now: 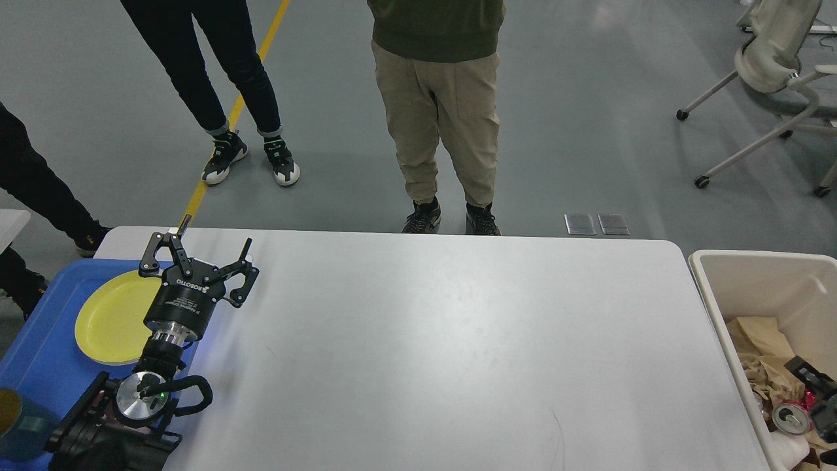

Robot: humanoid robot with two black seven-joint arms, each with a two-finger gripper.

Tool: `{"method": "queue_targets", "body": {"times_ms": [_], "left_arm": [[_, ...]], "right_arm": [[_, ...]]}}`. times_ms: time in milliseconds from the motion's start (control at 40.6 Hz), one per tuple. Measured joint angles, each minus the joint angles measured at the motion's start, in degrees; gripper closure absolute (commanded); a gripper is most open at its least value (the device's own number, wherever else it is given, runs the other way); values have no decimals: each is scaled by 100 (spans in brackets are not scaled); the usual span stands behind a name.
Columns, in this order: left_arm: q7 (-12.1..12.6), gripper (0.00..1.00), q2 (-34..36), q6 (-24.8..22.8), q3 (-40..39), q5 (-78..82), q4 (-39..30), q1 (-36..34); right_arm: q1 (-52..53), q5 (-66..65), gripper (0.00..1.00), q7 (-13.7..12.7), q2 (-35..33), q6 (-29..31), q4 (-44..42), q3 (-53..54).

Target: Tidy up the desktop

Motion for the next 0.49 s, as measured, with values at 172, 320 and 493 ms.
{"method": "queue_targets", "body": {"times_ms": [172, 320, 493], "left_arm": [[0, 4, 0, 0, 0, 0, 0, 0], [0, 4, 0, 0, 0, 0, 0, 0], [0, 4, 2, -1, -2, -1, 1, 0]], "right_arm": [[430, 59, 0, 0, -243, 3, 45, 1410], [1035, 61, 0, 16, -522, 24, 304, 2974], [1541, 52, 0, 36, -1102, 45, 1367, 5234]]}}
